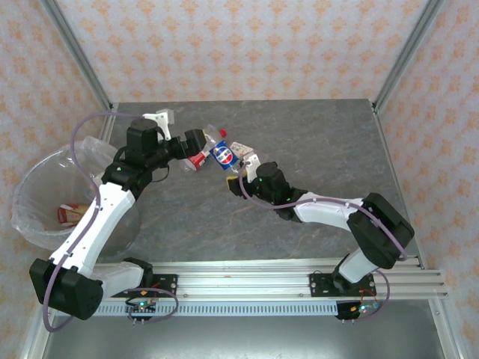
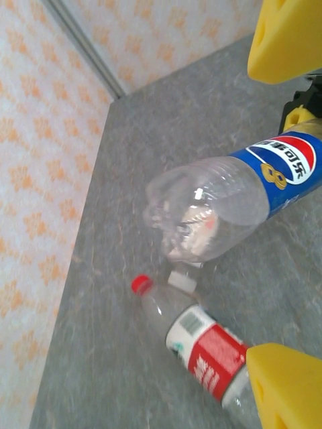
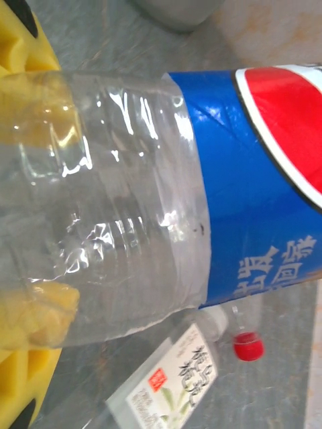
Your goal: Put the plastic bottles in the bin
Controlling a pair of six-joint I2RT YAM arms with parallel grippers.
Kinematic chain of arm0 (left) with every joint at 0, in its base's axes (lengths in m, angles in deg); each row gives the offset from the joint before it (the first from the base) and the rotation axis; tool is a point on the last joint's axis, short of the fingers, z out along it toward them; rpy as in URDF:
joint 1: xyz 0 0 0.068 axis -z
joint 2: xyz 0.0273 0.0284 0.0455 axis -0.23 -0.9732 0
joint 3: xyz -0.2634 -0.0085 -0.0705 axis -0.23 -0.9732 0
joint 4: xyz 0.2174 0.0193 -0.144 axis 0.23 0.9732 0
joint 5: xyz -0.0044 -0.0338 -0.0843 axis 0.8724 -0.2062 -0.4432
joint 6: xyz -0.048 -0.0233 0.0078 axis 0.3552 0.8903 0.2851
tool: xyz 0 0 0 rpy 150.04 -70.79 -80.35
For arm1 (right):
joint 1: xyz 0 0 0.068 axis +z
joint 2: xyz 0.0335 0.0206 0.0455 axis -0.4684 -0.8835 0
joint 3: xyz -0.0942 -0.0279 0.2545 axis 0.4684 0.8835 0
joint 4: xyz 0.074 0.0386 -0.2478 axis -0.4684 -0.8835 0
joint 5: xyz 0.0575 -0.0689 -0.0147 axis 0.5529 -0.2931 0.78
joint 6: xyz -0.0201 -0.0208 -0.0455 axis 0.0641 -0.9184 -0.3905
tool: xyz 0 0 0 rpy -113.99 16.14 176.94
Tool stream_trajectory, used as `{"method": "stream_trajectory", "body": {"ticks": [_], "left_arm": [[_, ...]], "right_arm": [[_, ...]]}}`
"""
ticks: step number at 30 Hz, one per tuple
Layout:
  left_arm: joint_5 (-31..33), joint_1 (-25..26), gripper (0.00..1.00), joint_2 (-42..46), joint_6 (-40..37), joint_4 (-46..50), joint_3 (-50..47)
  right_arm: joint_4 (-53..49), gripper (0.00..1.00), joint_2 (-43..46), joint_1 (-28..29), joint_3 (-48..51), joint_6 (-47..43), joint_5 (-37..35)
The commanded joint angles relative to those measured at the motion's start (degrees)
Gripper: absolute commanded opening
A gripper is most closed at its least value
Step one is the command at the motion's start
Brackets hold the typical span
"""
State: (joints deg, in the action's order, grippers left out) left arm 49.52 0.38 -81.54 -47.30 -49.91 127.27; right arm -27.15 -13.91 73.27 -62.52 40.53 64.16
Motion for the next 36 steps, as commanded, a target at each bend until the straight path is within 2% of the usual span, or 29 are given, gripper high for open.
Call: {"method": "stream_trajectory", "body": {"ticks": [1,8,16,21,24,29,36], "left_arm": [[-5.62,0.76,1.00,-0.81,1.81,-6.85,-1.21],[-9.82,2.27,1.00,-4.03,4.69,-12.39,-1.85],[-12.23,5.32,1.00,-6.29,2.16,-17.38,-1.32],[-15.82,5.67,0.98,-7.51,1.71,-21.11,-1.52],[-16.98,5.66,0.96,-7.53,1.16,-22.36,-1.49],[-17.62,5.66,0.85,-6.75,0.59,-23.96,-2.01],[-17.38,5.72,0.84,-6.32,0.44,-24.76,-2.90]], "right_arm": [[7.77,0.46,2.37,0.36,-1.86,6.32,2.31],[11.91,0.46,2.33,0.37,-3.54,10.84,5.80],[16.59,0.46,1.16,0.36,-5.07,15.68,8.98],[19.03,0.47,0.71,0.38,-5.73,18.09,12.81],[20.64,0.47,0.52,0.38,-5.85,19.30,15.16],[20.70,0.47,0.31,0.37,-5.91,19.64,15.53],[23.96,0.47,-0.17,0.37,-5.85,21.31,17.78]]}}
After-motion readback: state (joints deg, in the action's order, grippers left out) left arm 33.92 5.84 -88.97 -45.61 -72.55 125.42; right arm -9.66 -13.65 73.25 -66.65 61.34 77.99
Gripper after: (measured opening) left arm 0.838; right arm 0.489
